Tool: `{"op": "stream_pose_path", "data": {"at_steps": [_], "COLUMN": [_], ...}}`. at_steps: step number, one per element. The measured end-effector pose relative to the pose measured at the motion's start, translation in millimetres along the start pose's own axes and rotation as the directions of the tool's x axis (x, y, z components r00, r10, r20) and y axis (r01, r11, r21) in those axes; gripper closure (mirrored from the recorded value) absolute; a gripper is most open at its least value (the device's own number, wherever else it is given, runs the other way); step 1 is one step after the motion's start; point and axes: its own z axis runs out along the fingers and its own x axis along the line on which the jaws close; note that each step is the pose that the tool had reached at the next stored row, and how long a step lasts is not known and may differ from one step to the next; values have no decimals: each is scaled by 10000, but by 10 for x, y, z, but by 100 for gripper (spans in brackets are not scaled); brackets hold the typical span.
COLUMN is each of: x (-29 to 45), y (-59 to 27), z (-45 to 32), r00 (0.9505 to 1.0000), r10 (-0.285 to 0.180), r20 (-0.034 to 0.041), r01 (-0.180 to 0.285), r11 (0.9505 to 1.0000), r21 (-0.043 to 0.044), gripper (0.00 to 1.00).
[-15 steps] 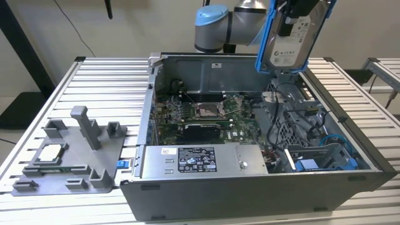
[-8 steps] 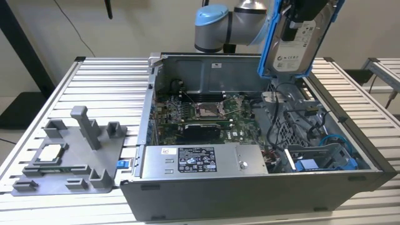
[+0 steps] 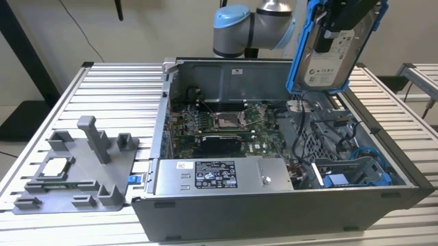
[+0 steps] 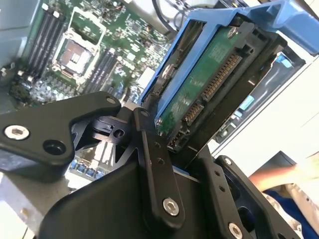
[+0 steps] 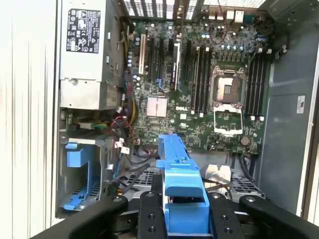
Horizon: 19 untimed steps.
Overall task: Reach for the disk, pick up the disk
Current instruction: 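Pick up the disk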
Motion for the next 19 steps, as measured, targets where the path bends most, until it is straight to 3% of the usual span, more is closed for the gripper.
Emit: {"op": "stream_pose_path", "data": {"at_steps": [19], "x": [631], "y": [25], "z": [25], "r00": [9998], "r10": [188], "r20": [-1], "r01": [-188], "r11": [9998], "r21": [-1], "gripper": [100]}}
